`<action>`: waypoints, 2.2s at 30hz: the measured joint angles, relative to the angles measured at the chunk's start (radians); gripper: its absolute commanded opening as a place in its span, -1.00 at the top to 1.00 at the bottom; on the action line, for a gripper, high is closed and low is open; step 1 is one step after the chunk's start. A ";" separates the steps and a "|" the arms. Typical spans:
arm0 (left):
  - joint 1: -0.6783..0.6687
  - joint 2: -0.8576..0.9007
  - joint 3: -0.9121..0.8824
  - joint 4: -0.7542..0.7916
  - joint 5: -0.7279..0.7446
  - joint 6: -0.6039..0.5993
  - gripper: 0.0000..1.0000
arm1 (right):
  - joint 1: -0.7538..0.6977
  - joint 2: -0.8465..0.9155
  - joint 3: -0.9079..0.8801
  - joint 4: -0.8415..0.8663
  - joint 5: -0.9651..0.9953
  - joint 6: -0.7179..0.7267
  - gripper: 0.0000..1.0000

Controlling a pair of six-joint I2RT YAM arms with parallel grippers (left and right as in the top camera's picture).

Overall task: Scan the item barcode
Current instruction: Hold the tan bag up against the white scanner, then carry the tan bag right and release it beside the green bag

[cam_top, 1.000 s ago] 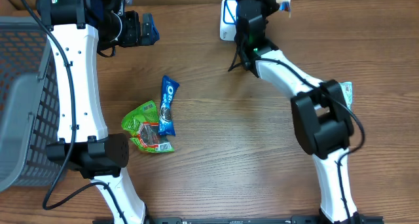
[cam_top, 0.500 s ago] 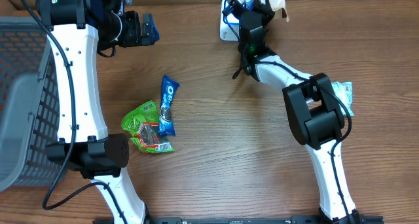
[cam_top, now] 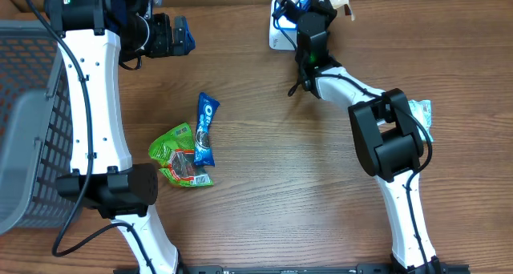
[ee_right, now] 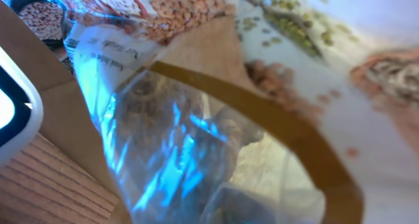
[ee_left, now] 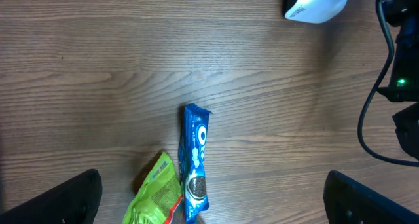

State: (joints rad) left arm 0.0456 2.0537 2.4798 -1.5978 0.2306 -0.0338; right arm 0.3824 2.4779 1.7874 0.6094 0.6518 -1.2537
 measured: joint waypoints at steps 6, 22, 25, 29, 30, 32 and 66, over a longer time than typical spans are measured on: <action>0.000 0.000 0.000 0.000 0.000 0.000 -0.99 | -0.003 0.000 0.000 -0.008 -0.011 0.025 0.92; 0.000 0.000 0.000 0.000 0.000 0.000 -1.00 | -0.003 0.004 0.000 -0.034 -0.020 0.057 0.93; 0.000 0.000 0.000 0.000 0.000 0.000 -0.99 | -0.003 0.005 0.000 -0.034 -0.020 0.058 0.93; 0.000 0.000 0.000 0.000 0.000 0.000 -1.00 | -0.003 0.006 0.000 -0.033 -0.020 0.064 0.93; 0.000 0.000 0.000 0.000 0.000 0.000 -1.00 | -0.002 0.006 0.000 -0.029 -0.020 0.064 0.93; 0.000 0.000 0.000 0.000 0.000 0.000 -0.99 | -0.001 0.008 0.000 -0.006 -0.019 0.065 0.93; 0.000 0.000 -0.001 0.001 0.000 0.000 -1.00 | 0.256 -0.638 -0.003 -1.305 -0.174 0.464 0.93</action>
State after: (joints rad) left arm 0.0456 2.0537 2.4790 -1.5970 0.2306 -0.0341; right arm 0.6380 1.8400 1.7840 -0.6960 0.4778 -0.7895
